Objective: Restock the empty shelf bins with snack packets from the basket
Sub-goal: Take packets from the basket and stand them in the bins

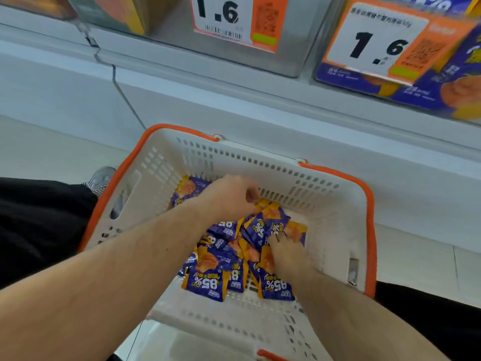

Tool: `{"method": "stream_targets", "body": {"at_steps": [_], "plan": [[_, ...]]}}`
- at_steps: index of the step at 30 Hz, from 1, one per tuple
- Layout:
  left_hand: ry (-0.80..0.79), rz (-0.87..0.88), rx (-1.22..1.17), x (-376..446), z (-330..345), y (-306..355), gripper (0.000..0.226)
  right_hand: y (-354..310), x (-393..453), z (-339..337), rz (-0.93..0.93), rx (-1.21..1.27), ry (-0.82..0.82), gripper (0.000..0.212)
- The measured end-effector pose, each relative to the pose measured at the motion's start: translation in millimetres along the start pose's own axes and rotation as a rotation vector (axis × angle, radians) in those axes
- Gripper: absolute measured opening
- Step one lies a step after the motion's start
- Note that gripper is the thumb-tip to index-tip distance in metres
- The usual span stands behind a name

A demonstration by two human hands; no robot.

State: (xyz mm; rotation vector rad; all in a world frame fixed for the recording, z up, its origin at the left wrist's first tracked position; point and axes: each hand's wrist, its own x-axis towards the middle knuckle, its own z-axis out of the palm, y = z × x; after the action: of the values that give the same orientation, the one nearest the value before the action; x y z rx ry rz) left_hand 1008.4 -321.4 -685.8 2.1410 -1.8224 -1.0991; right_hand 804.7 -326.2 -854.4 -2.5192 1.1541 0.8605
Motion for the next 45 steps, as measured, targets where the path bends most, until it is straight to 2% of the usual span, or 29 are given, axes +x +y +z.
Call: {"method": "stream_targets", "body": {"at_steps": [2, 5, 8, 11, 14, 18, 20, 23, 25, 27, 29, 31, 33, 36, 39, 42, 45], "plan": [[-0.001, -0.01, -0.009, 1, 0, -2, 0.028, 1, 2, -2, -0.006, -0.012, -0.055, 0.054], [-0.007, -0.021, -0.018, 1, 2, -3, 0.029, 0, 5, -10, -0.024, -0.01, -0.133, 0.031], [-0.007, -0.038, -0.043, -5, 4, -1, 0.031, 3, 8, -29, -0.017, 0.11, -0.2, 0.008], [-0.009, -0.087, -0.074, -12, 2, -1, 0.04, 11, 6, -68, -0.061, 0.198, -0.228, 0.015], [0.006, -0.167, -0.17, -20, -6, -2, 0.062, 23, -12, -121, -0.074, 0.424, -0.155, 0.027], [0.033, -0.274, -0.337, -31, -19, 4, 0.081, 44, -47, -186, -0.083, 0.663, -0.018, 0.017], [0.045, -0.269, -0.46, -34, -24, 11, 0.073, 53, -67, -211, -0.097, 0.777, 0.061, 0.014], [0.103, -0.157, -0.665, -39, -31, 23, 0.037, 65, -96, -237, -0.097, 1.108, 0.115, 0.006], [0.151, -0.063, -0.837, -41, -35, 34, 0.018, 70, -116, -249, -0.142, 1.246, 0.113, 0.014], [0.248, -0.005, -0.911, -44, -42, 48, 0.013, 74, -131, -260, -0.186, 1.304, 0.098, 0.02], [0.347, 0.047, -0.871, -46, -52, 63, 0.017, 79, -148, -274, -0.146, 1.218, 0.117, 0.016], [0.385, 0.133, -0.766, -48, -65, 77, 0.016, 90, -163, -288, -0.064, 0.949, 0.206, 0.005], [0.402, 0.21, -0.636, -50, -78, 92, 0.017, 102, -174, -299, -0.025, 0.838, 0.344, 0.013], [0.426, 0.304, -0.398, -57, -98, 122, 0.027, 109, -187, -311, -0.113, 0.998, 0.593, 0.019], [0.464, 0.401, -0.233, -59, -116, 154, 0.027, 109, -199, -320, -0.236, 1.017, 0.708, 0.016], [0.566, 0.483, -0.176, -56, -130, 188, 0.018, 118, -214, -331, -0.22, 0.987, 0.923, 0.018], [0.659, 0.552, -0.246, -46, -145, 217, 0.026, 140, -237, -343, -0.19, 1.062, 1.154, 0.018]]}}
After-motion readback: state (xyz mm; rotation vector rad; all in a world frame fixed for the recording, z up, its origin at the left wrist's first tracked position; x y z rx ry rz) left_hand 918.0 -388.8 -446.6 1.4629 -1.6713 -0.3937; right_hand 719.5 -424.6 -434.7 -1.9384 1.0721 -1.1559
